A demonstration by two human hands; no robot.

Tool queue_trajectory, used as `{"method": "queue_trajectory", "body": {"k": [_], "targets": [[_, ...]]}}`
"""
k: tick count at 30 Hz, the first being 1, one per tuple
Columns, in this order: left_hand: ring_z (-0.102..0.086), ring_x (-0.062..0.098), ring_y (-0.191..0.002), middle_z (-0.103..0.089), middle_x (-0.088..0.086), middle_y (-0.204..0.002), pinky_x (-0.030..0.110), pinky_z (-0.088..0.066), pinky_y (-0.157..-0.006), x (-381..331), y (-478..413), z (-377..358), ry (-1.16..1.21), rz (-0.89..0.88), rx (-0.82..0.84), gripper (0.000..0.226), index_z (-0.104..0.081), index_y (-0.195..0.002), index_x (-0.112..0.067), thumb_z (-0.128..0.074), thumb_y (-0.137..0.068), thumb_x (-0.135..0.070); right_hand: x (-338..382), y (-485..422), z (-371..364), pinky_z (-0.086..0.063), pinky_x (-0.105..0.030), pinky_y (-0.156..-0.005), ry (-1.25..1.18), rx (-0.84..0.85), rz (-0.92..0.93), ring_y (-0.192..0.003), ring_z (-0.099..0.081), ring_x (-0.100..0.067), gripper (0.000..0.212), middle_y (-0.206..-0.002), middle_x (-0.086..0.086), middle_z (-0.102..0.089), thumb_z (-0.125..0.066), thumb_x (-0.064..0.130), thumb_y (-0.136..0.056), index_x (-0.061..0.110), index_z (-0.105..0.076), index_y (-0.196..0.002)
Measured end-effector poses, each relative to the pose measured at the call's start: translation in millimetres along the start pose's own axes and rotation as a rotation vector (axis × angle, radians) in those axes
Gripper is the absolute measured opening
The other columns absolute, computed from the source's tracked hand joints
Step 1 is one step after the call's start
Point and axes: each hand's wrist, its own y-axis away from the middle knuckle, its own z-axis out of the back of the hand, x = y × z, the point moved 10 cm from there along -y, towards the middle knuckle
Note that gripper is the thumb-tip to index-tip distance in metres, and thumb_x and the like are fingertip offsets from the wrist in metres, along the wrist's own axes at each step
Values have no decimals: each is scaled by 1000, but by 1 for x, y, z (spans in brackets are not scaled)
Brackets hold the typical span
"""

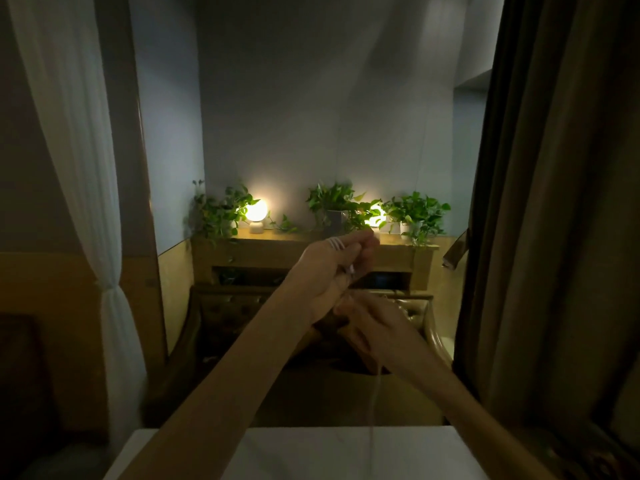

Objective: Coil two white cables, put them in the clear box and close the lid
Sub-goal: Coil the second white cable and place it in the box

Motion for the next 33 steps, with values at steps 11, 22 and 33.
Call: {"method": "queue_trajectory", "body": {"k": [11, 22, 33], "targets": [[-50, 15, -52, -55, 7, -54, 21, -40, -52, 42, 39, -29, -743, -113, -20, 71, -58, -56, -15, -19, -83, -67, 64, 25, 87, -50, -17, -65, 550, -119, 318, -69, -62, -2, 17, -74, 19, -62, -48, 34, -87, 34, -65, -89], [-52, 14, -49, -69, 7, -68, 23, -38, -46, 32, 39, -46, -529, -54, 32, 73, -72, -65, -18, -23, -82, -70, 39, 8, 102, -47, -13, -52, -19, -86, 142, -59, -62, -3, 13, -76, 0, -68, -64, 16, -85, 8, -71, -92], [-64, 16, -79, -67, 8, -87, 31, -54, -76, 47, 26, -57, -692, -114, 201, 16, -62, -105, -5, -52, -93, -9, 24, 17, 111, -54, -16, -66, -39, 0, 95, -80, -69, -5, 19, -88, 2, -73, -65, 8, -82, 13, -72, -99]]}}
